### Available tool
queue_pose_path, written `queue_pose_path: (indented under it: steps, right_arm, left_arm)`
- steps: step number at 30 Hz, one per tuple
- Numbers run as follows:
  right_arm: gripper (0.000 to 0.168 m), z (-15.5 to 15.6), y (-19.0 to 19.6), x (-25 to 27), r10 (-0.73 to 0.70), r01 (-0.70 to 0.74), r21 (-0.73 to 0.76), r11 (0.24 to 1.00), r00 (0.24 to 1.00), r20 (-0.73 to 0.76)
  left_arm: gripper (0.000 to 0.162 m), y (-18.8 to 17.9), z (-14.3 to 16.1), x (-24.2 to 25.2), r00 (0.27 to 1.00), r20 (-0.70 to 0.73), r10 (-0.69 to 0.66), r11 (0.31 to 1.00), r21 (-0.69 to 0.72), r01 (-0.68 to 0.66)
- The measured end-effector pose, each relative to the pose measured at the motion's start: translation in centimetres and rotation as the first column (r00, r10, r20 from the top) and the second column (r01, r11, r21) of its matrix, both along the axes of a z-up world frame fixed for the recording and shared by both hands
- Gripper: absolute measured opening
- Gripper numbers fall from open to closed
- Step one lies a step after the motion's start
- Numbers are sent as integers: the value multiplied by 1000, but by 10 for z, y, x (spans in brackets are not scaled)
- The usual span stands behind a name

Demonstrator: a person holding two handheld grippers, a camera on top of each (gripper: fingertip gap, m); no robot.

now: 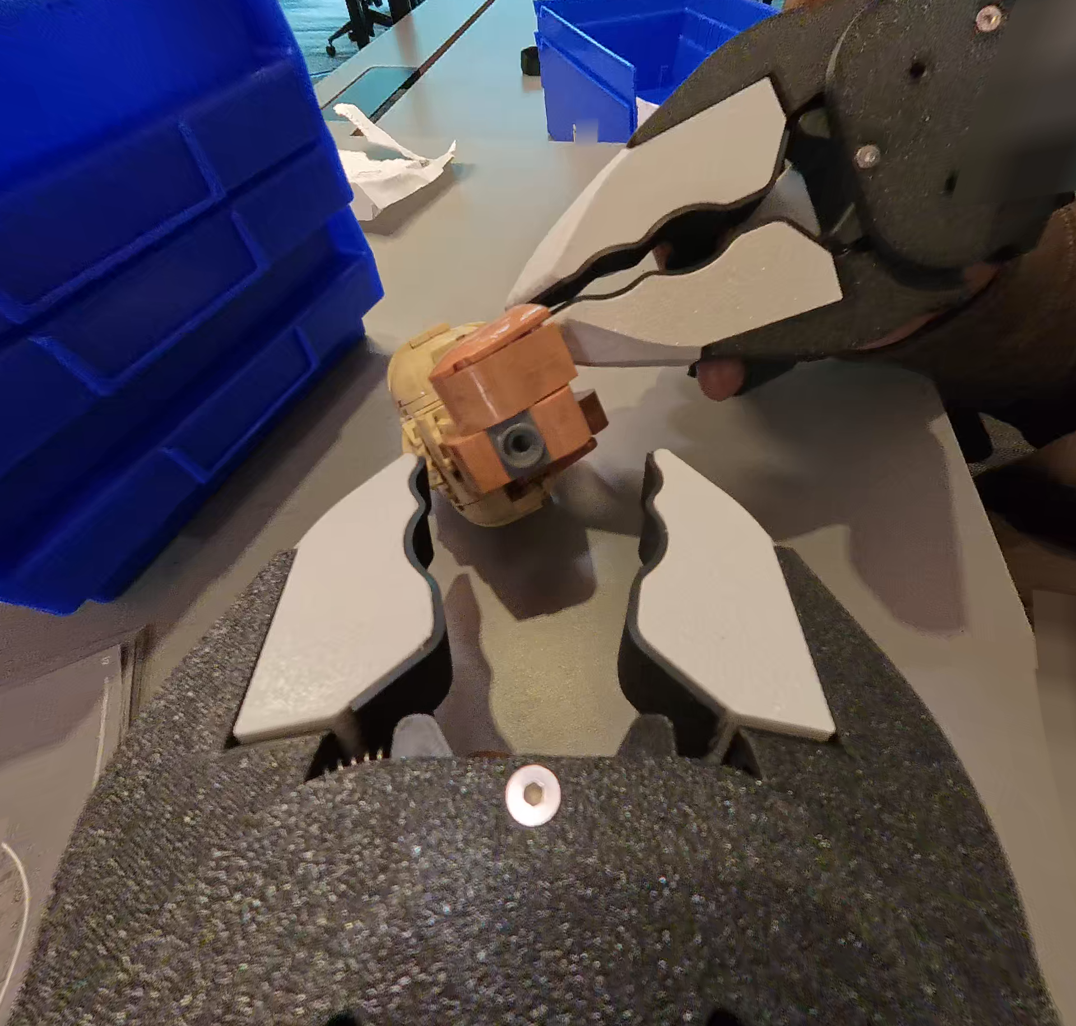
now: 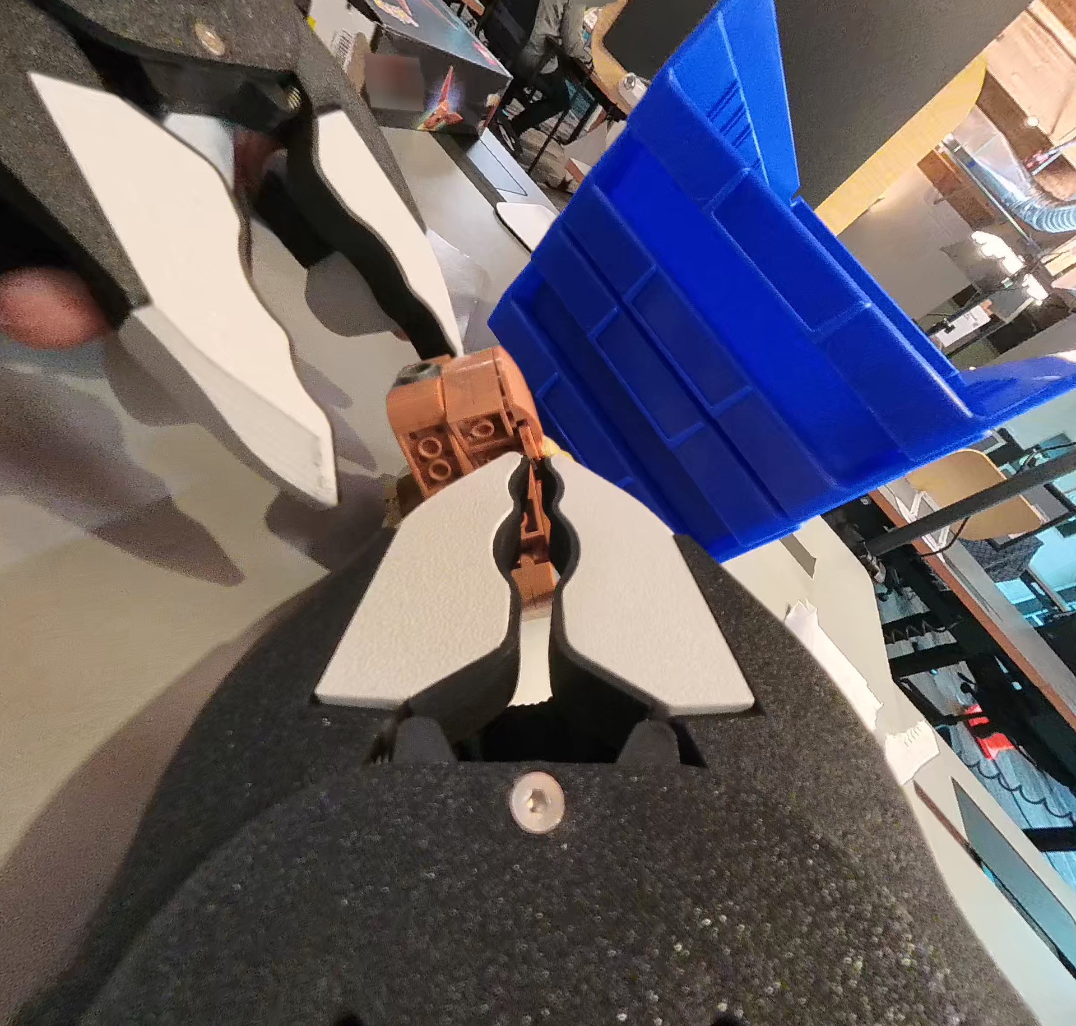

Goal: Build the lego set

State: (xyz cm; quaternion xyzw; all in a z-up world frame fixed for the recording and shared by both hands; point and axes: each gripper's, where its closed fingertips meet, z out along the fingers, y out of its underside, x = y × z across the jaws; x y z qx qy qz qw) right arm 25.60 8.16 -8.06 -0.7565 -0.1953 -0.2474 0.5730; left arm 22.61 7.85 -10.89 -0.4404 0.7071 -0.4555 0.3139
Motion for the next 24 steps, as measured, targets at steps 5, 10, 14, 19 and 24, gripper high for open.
queue_pose_path:
  steps: [5, 10, 14, 19, 24]
  right_arm:
    - [3, -1, 0, -9, 25, -26, 4, 1000, 998, 60]
    - [3, -1, -1, -15, 32, -33, 4, 999, 984, 176]
    - [3, -2, -1, -16, 26, -29, 8, 1000, 971, 236]
    - [3, 0, -2, -15, 24, -29, 22, 999, 975, 220]
    - [3, 10, -5, -8, 2, -16, 70, 997, 981, 192]
  left_arm:
    - [67, 6, 9, 9, 991, 76, 114, 991, 64, -119]
    - [50, 7, 7, 11, 982, 122, 147, 967, 189, -169]
    - [48, 8, 6, 11, 981, 122, 152, 962, 208, -175]
    - [48, 7, 6, 10, 982, 120, 145, 963, 211, -168]
    - [47, 7, 5, 9, 982, 126, 139, 960, 225, -165]
